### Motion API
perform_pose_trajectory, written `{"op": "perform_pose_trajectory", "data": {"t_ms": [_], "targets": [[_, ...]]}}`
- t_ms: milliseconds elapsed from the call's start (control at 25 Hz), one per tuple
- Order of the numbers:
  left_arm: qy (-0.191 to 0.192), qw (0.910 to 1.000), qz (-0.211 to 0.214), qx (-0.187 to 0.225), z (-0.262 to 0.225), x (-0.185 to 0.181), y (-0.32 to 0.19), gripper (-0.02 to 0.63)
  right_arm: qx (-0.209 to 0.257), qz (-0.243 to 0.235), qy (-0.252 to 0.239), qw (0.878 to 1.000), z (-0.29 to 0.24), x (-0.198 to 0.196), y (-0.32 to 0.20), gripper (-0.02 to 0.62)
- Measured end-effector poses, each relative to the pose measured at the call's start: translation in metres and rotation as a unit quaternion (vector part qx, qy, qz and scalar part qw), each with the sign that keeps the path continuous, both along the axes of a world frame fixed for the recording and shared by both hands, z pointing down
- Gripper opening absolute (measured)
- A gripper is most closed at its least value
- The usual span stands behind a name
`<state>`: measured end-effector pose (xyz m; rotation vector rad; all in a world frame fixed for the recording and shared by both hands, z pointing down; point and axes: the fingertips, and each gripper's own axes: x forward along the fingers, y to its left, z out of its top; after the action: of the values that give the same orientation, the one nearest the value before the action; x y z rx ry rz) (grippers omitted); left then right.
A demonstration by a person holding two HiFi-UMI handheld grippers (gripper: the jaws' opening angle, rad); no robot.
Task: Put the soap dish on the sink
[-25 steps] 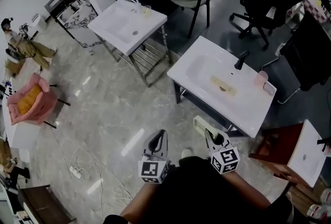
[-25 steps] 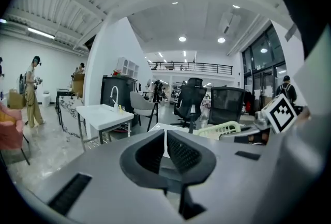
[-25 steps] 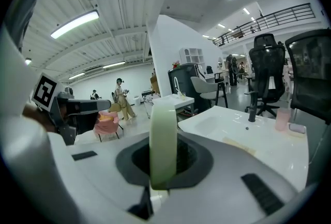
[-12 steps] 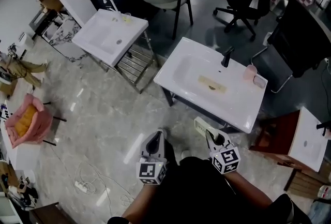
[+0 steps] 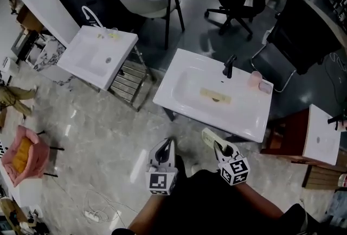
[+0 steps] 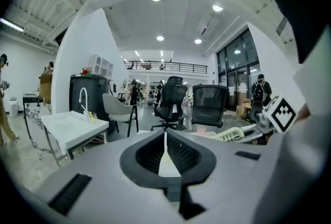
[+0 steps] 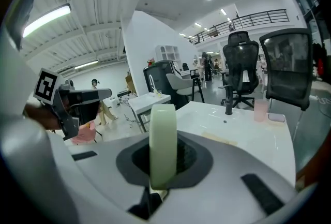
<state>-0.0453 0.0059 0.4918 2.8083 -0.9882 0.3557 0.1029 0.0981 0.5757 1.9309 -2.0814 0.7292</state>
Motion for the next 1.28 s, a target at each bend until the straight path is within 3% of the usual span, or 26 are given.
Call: {"op": "perform_pose_trajectory", "data": {"t_ms": [480,680,1000,1280], "targets": [[0.016,0.9986,0.044,-0.026,0.000,-0.014,-0.148,0.018,0.012,0.074,0.006,0.997,-0.033,-0.003,-0.136,0.012],[0.024,0.9965,0.067,-0.044,0.009,-0.014,-0.195,0.018,-0.013,0.134,0.013,0.991,-0.023,0.009,-0.155,0.012],[0.032,0.9913,0.116,-0.055,0.017,-0.004,-0.245,0.018,-0.020,0.178,0.019,0.984,-0.019,0.005,-0.198,0.012],[0.043,0.9868,0.145,-0.057,0.023,0.011,-0.275,0.018,-0.037,0.221,-0.037,0.974,0.001,0.001,-0.212,0.012]]}}
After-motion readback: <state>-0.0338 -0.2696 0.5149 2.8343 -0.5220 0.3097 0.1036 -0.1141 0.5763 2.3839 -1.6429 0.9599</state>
